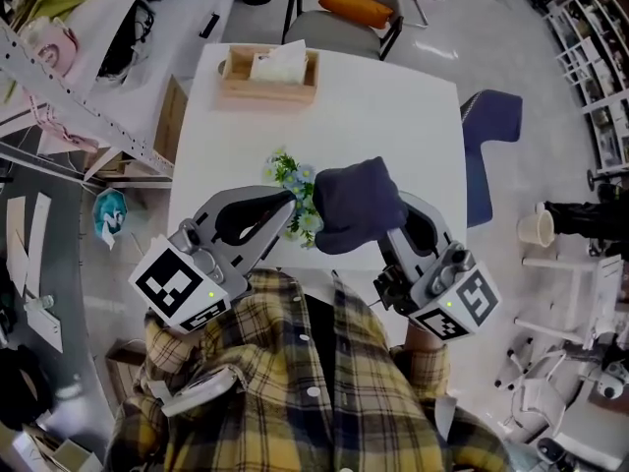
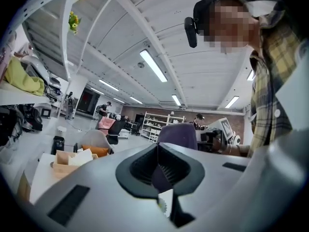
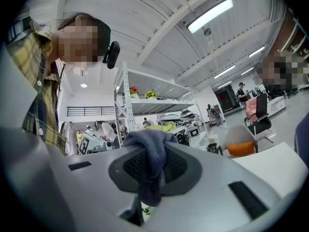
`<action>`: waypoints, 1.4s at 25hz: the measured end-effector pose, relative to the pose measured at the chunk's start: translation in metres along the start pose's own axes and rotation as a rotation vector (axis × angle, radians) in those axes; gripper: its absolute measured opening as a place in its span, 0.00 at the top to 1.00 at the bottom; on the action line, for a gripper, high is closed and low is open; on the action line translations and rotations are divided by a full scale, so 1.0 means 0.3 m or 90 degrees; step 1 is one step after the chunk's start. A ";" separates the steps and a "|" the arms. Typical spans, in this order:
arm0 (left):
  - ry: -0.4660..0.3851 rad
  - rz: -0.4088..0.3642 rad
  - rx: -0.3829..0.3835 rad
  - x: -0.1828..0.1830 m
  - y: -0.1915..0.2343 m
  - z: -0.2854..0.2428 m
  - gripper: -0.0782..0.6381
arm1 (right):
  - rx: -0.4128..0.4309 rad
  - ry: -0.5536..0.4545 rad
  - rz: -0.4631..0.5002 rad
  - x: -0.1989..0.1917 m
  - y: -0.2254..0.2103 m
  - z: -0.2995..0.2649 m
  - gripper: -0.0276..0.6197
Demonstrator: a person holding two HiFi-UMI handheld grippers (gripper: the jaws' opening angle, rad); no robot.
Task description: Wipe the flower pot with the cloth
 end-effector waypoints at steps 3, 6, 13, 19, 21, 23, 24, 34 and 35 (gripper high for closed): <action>0.005 -0.002 0.000 -0.001 -0.009 -0.005 0.88 | 0.008 0.002 0.000 0.004 -0.005 -0.007 0.92; 0.006 -0.001 0.000 -0.003 -0.012 -0.005 0.88 | 0.018 0.005 -0.004 0.007 -0.006 -0.015 0.92; 0.009 0.000 0.003 -0.009 -0.012 -0.004 0.88 | 0.022 0.012 -0.010 0.001 -0.011 -0.014 0.92; 0.012 0.005 0.013 -0.018 -0.003 0.001 0.88 | 0.019 0.017 -0.012 -0.006 -0.021 -0.017 0.92; 0.014 0.006 0.017 -0.022 0.001 0.002 0.88 | 0.018 0.022 -0.015 -0.007 -0.020 -0.020 0.92; 0.013 0.010 0.017 -0.023 0.004 0.003 0.88 | 0.017 0.025 -0.018 -0.006 -0.020 -0.022 0.92; 0.013 0.012 0.016 -0.022 0.007 0.003 0.88 | 0.015 0.026 -0.018 -0.005 -0.021 -0.024 0.92; 0.019 0.017 0.013 -0.030 0.035 0.003 0.88 | 0.002 0.031 -0.020 -0.008 -0.031 -0.039 0.92; 0.020 0.018 0.012 -0.030 0.037 0.000 0.88 | 0.001 0.032 -0.020 -0.007 -0.034 -0.039 0.92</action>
Point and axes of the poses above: the fingertips, and each gripper's own axes: z backward along the fingers, y to its left, x out of its top, the point moved 8 cm from there along z, backward along the fingers, and after that the axes turned 1 degree about x, right-handed, at the moved point
